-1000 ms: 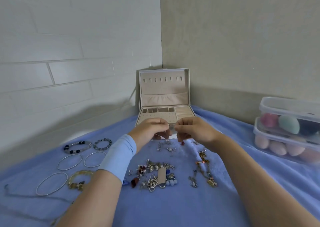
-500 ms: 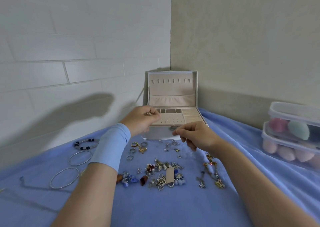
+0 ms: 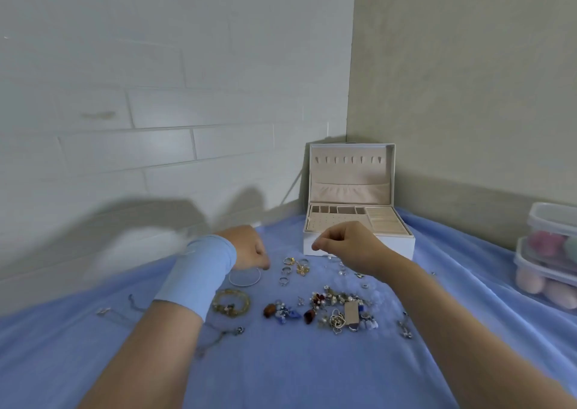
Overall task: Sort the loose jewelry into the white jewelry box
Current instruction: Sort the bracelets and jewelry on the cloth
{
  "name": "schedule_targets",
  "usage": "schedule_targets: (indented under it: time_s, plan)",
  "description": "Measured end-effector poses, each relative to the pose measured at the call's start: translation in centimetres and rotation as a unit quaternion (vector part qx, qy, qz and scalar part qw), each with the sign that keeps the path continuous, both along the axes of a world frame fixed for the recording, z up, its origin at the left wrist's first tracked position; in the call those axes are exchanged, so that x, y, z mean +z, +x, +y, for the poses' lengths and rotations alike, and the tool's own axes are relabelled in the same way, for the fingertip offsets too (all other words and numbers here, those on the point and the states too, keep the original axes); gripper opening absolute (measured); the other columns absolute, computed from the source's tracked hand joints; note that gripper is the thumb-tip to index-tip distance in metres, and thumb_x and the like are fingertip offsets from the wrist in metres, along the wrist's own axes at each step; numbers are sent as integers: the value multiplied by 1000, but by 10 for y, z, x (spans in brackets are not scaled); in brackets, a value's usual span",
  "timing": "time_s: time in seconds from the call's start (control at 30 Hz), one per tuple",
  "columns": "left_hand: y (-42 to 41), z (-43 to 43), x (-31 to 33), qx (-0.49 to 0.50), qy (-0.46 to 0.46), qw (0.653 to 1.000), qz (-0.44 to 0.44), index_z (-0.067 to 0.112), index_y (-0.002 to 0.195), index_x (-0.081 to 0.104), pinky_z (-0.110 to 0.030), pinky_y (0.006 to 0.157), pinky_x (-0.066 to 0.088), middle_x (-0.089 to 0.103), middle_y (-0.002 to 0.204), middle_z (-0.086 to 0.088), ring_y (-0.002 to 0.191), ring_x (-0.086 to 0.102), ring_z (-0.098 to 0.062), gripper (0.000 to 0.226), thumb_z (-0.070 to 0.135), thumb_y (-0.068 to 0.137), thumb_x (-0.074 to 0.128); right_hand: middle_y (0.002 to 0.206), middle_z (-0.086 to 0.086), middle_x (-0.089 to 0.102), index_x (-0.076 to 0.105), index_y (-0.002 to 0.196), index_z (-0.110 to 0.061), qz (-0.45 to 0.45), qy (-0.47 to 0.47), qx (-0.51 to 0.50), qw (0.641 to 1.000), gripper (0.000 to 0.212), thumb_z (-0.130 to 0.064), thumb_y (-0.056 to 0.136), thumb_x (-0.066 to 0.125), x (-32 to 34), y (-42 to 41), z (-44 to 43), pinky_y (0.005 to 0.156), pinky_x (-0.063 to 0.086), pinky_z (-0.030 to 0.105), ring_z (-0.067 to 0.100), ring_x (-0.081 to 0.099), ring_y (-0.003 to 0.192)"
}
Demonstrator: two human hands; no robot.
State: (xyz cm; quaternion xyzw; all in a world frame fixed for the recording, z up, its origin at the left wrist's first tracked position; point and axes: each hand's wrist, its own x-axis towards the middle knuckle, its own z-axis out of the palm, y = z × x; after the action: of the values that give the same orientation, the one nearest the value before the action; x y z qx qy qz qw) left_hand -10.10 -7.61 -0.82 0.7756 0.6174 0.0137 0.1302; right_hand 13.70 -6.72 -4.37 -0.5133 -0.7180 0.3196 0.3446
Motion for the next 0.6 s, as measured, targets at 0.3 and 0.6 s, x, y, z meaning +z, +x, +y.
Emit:
schedule_targets:
  time_s: [0.3, 0.6]
  plan:
    - [-84, -48, 12, 22, -16, 1000, 0, 28, 84, 72, -20, 66, 40, 57, 78, 17, 71, 53, -5, 27, 35, 99, 50, 74, -10, 70, 77, 88, -21, -191, 7, 118, 974, 21, -33, 98, 63, 22, -91, -21, 52, 42, 18, 2, 47, 44]
    - [-171, -98, -3, 150, -66, 962, -220, 12, 85, 65, -23, 67, 43, 73, 86, 7, 73, 67, -13, 25, 22, 100, 48, 70, -10, 70, 80, 84, -28, -234, -49, 230, 944, 19, -38, 91, 66, 31, -170, -54, 77, 50, 25, 3, 59, 67]
